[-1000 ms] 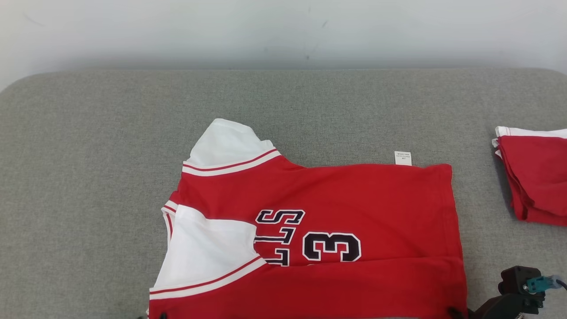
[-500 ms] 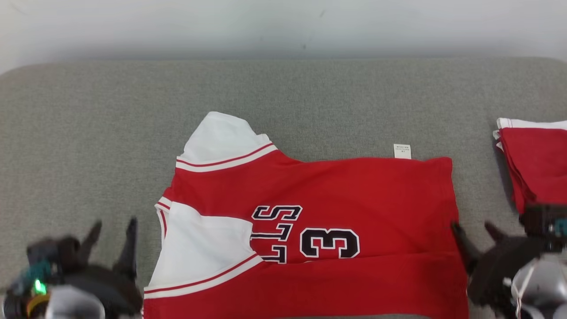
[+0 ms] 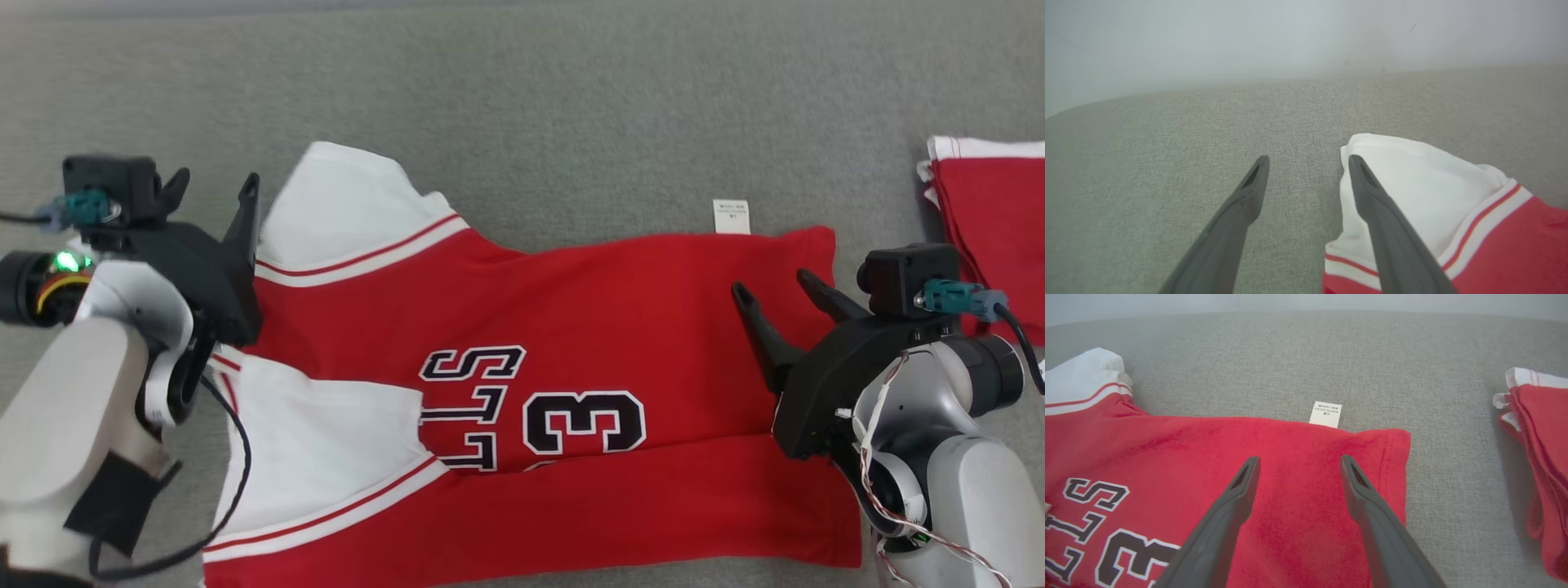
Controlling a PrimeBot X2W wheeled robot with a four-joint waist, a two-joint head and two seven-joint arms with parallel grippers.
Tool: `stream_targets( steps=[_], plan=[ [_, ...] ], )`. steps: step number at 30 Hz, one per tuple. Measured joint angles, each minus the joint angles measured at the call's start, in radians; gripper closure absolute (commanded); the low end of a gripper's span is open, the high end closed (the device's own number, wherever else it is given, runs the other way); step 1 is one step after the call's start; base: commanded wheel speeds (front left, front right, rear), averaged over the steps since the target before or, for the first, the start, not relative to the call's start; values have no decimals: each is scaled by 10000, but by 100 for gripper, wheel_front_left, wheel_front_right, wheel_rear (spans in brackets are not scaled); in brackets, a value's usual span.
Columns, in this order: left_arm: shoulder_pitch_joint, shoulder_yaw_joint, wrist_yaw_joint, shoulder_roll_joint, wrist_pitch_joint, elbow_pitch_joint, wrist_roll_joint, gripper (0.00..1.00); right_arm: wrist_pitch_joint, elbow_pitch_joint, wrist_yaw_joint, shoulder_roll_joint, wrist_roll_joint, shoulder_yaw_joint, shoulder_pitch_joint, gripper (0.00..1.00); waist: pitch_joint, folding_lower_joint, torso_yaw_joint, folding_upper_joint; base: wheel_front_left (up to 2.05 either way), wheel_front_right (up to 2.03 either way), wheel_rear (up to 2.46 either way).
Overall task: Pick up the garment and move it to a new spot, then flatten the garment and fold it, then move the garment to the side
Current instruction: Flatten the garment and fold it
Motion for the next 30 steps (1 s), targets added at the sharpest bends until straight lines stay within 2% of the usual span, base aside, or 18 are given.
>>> stream_targets(
  steps=[4,8,17,18,19,20,21,22,23,24,30],
  plan=[
    [-887,-414,-372,-119,288,1170,255,0,-161,163,0,-46,-21,25,-160,0,488,0,-296,0,0,0,0],
    [-1439,-663,-422,-224,499,2132,483,0,-284,242,0,-36,-38,-77,-151,0,864,0,-634,0,0,0,0],
    [-2440,-903,-961,-531,1267,3271,261,1,-454,410,0,15,-38,-159,-114,0,1210,-3,-1129,-1,0,0,0],
    [-2460,-922,-968,-548,1271,3333,263,43,-456,435,0,31,-38,-140,-114,0,1191,-3,-1140,-1,0,0,0],
    [-2494,-940,-963,-571,1269,3400,276,57,-456,454,0,48,-38,-119,-116,0,1172,-3,-1153,-1,0,0,0],
    [-2534,-963,-926,-604,1267,3473,280,62,-458,472,0,61,-40,-105,-117,0,1152,-3,-1166,-1,0,0,0],
    [-2568,-959,-894,-642,1281,3563,272,61,-458,489,0,63,-40,-104,-117,0,1132,-3,-1176,-1,0,0,0],
    [-2594,-936,-876,-683,1312,3649,228,55,-460,502,0,61,-40,-105,-117,0,1112,-3,-1182,0,0,0,0],
    [-2602,-897,-865,-723,1315,3682,178,33,-462,502,0,63,-40,-109,-116,0,1094,-3,-1184,-1,0,0,0],
    [-2606,-842,-861,-744,1302,3707,104,0,-462,502,0,65,-40,-117,-115,0,1079,-3,-1181,-1,0,0,0],
    [-2707,-759,-704,-648,1152,3827,63,0,-458,516,0,63,-44,-140,-35,0,959,-2,-1145,0,0,0,0]
  ],
)
